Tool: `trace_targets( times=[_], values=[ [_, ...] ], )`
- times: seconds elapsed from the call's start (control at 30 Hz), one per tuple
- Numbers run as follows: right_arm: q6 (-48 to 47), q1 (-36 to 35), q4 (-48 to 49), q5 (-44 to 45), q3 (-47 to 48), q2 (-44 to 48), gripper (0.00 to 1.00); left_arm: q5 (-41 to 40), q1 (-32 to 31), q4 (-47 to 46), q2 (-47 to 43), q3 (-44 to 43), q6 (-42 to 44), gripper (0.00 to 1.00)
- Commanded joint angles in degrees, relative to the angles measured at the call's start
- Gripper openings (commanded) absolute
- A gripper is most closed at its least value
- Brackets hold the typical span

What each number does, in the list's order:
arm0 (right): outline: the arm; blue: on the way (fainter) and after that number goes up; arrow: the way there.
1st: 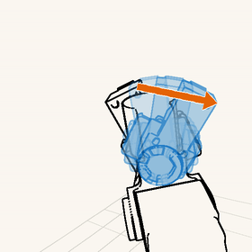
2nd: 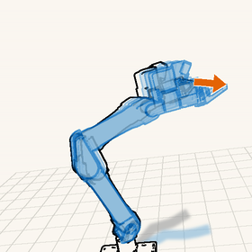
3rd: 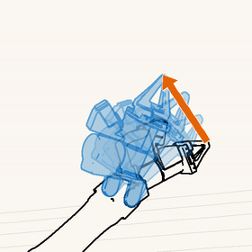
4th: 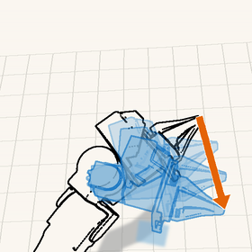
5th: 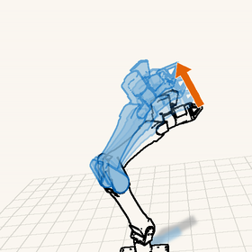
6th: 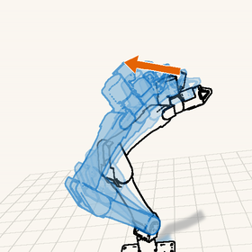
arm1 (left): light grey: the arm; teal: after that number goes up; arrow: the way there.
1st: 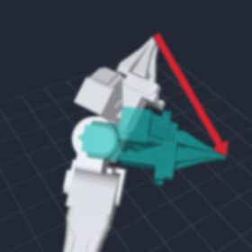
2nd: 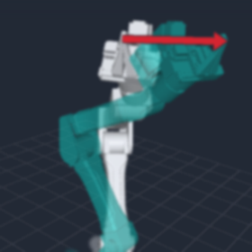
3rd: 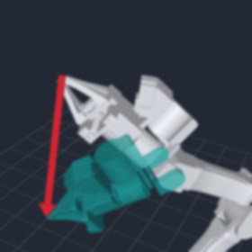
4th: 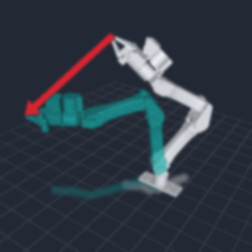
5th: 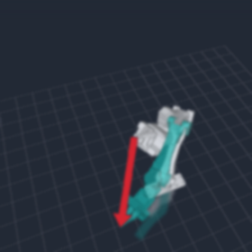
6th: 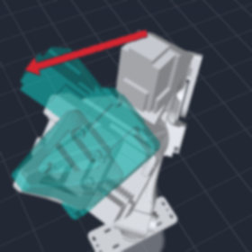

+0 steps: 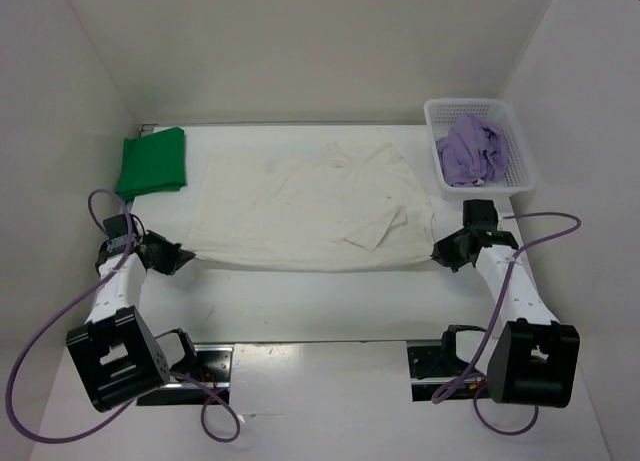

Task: Fold and stack the t-shirts
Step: Fold the flattened tshirt in 1/3 of the way

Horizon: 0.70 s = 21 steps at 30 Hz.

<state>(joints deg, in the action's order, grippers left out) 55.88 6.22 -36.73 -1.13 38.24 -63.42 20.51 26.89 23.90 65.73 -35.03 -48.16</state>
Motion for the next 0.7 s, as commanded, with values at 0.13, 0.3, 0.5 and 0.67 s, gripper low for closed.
trace_targets(
  times=[0.13, 0.3, 0.5, 0.67],
  values=[
    [-1.64, -1.82, -16.09, 4.38, 9.83, 6.03, 0.06, 1.2, 0.53, 11.87, -2.81, -0.57, 0.09, 0.22],
    [-3.66, -1.82, -16.62, 6.22, 13.17, 7.52, 0.53, -3.63, 0.53, 13.44, -1.32, -6.53, 0.96, 0.86],
    [-7.52, -1.82, -10.41, 4.21, 16.34, 6.29, 0.58, -4.44, -1.23, 10.3, 2.99, -15.86, 2.63, 1.0],
    [-8.94, -6.12, 0.5, -6.31, 13.1, 0.32, 0.08, 2.87, -10.61, -6.02, 2.12, -10.6, 0.54, 0.37]
  ],
)
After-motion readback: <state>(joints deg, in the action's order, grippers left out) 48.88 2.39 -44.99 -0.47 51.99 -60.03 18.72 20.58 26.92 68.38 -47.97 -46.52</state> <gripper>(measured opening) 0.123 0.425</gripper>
